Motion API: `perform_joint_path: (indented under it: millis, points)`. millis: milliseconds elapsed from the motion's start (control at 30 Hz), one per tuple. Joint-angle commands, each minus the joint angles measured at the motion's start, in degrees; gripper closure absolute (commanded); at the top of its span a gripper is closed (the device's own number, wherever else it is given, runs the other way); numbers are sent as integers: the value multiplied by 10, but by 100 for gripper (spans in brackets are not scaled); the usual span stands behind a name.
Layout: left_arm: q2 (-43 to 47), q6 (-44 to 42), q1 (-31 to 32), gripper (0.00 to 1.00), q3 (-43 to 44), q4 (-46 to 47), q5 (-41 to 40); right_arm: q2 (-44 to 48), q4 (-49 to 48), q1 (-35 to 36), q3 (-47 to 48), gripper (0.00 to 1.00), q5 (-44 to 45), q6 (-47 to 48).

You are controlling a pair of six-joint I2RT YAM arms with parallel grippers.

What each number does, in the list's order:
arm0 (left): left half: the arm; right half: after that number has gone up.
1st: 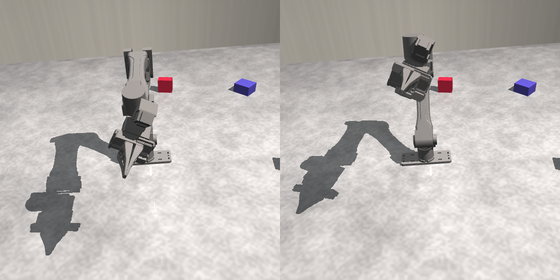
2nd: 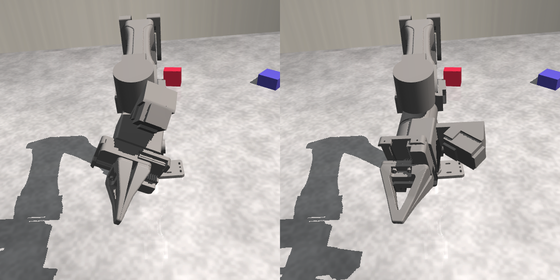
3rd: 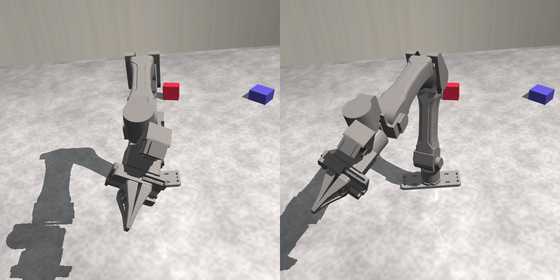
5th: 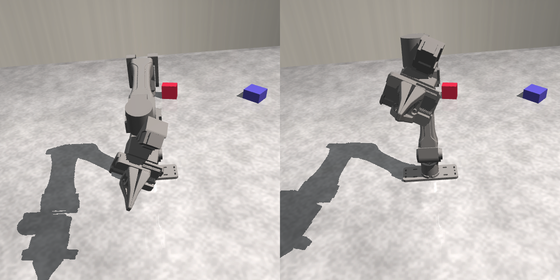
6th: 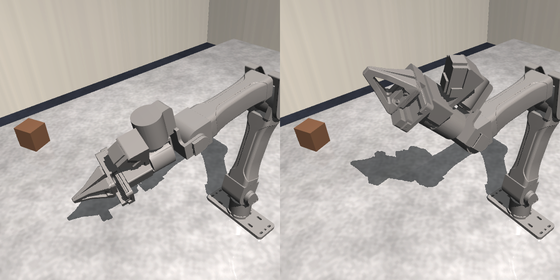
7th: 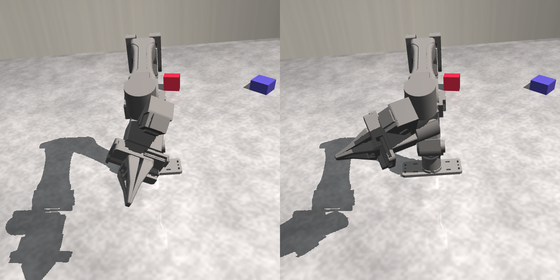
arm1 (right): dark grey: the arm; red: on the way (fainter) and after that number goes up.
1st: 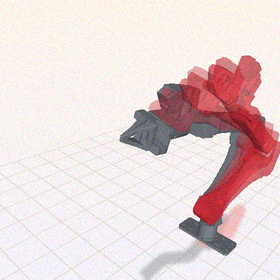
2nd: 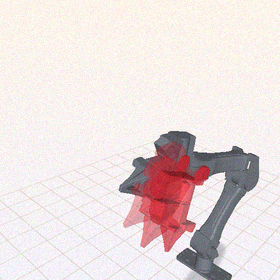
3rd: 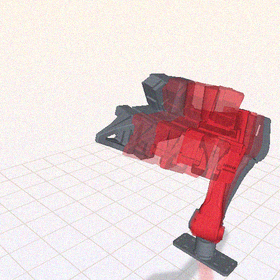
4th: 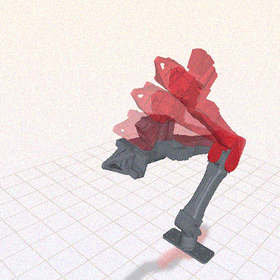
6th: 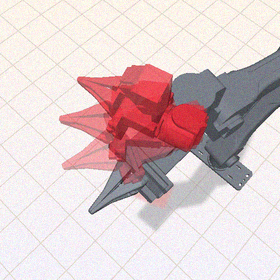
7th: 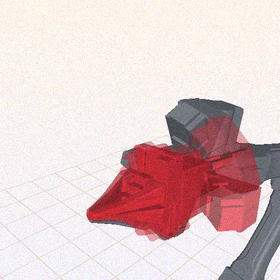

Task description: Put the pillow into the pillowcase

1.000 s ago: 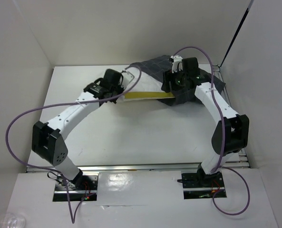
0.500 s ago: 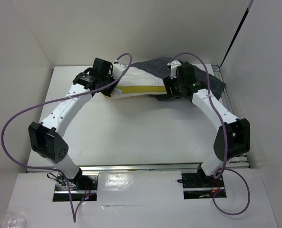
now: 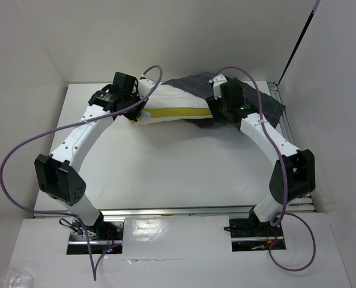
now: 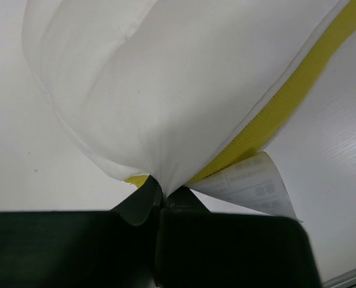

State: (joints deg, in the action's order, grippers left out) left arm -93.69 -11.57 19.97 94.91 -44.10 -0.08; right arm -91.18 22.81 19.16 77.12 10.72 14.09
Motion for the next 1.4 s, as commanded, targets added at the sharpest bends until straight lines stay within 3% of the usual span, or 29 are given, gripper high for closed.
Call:
perform_joint_path:
  millis: [0, 100, 200, 233, 267, 333, 367, 433, 600, 767, 1033, 1233, 1367]
  points:
    - [5, 8, -7, 100, 27, 38, 17, 29, -2, 11, -10, 31, 18, 9]
    - [0, 8, -12, 100, 33, 38, 22, 35, 33, 11, -16, 31, 18, 9]
    - [-5, 8, -12, 100, 39, 38, 22, 41, 53, 11, -30, 40, -2, 1]
    - [-5, 8, -12, 100, 39, 38, 22, 41, 53, 11, -39, 48, -14, 1]
    - [-5, 8, -12, 100, 39, 43, 22, 41, 71, 11, -45, 74, -49, 1]
    - [-11, 8, -12, 100, 44, 43, 22, 33, 84, 11, -45, 97, -84, -12]
    - [-11, 8, -12, 100, 50, 43, 22, 25, 89, 11, -34, 100, -104, -19]
    - [-16, 8, -12, 100, 55, 43, 33, 11, 95, 11, -8, 100, -160, -31]
    - [-28, 30, -12, 100, 74, 25, 53, -64, 120, 47, 157, 100, -279, -75]
    - [-28, 52, 4, 100, 79, 25, 67, -134, 146, 123, 290, 100, -349, -92]
    - [-33, 74, 24, 100, 84, 36, 67, -222, 203, 167, 492, 100, -483, -136]
    - [-39, 84, 24, 100, 84, 48, 61, -201, 221, 176, 466, 100, -540, -136]
    - [-45, 95, 24, 100, 90, 53, 67, -173, 236, 169, 424, 100, -639, -136]
